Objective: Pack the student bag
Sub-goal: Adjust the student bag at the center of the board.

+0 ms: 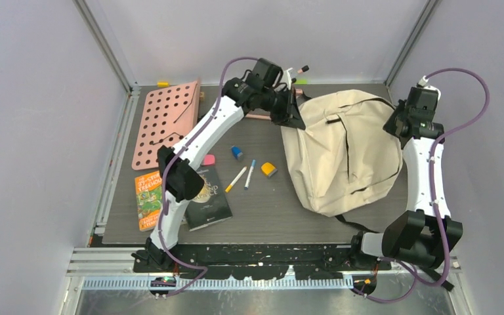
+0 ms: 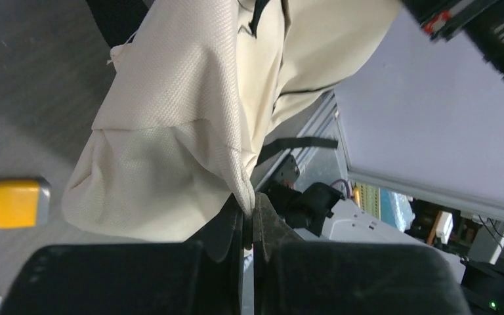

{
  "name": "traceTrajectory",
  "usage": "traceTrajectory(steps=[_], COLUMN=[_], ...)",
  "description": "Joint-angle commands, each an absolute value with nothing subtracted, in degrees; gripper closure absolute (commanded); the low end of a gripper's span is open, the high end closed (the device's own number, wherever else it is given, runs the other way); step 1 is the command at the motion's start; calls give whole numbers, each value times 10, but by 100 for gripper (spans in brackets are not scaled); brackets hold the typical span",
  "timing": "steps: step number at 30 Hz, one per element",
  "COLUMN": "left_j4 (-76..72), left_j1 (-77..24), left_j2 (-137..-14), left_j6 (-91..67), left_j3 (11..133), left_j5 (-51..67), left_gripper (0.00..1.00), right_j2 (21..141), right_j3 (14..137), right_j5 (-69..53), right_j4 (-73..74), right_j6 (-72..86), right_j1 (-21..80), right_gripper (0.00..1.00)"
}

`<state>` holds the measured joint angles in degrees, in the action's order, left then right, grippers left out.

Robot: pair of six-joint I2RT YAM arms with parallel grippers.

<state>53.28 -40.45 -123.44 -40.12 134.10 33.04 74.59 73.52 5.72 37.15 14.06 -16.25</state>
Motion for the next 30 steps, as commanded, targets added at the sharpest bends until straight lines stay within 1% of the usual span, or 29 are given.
traceTrajectory(steps=[1,4,7,12,13,14,15,16,17,18,19,20,21,22,23,24,26,30], left_j4=[542,454,375,311,306,306,307,311,319,330,344,359,374,387,396,404,408,382], left_j1=[-363,-345,-337,-334,-333,-330,-328,-326,-324,-322,-319,-316,-315,-312,-311,-310,-310,-319], left_j2=[-1299,-1315,-1328,-1356,-1361,-1364,-1365,-1365,-1361,-1357,-1351,-1343,-1333,-1321,-1307,-1293,-1258,-1183], left_j6=[-378,-400,-404,-387,-385,-384,-381,-372,-362,-348,-333,-316,-301,-283,-269,-258,-246,-243], left_j3=[1416,1412,1401,1396,1396,1398,1400,1400,1400,1400,1398,1395,1390,1379,1365,1347,1291,1150], left_j5=[301,286,267,242,240,240,238,236,232,225,214,197,186,176,172,173,190,231], left_gripper=[100,100,100,100,96,89,79,69,59,49,41,34,29,25,22,21,19,17], right_j2=[750,739,727,722,725,726,730,732,737,742,745,750,752,758,760,763,762,757], right_j3=[735,703,676,627,621,619,619,620,625,628,633,636,641,645,650,653,656,648], right_j5=[45,13,9,13,23,28,36,38,45,48,55,59,67,72,84,91,99,116], right_j4=[414,419,419,407,405,404,402,401,401,401,401,401,403,406,413,417,428,451], right_j6=[181,213,243,275,278,283,284,285,284,282,281,276,274,270,268,261,249,238], right_j1=[-162,-152,-143,-134,-134,-134,-134,-134,-134,-134,-134,-134,-134,-134,-134,-134,-134,-134], right_gripper=[99,99,99,99,99,100,98,95,86,80,65,57,45,40,32,27,22,19])
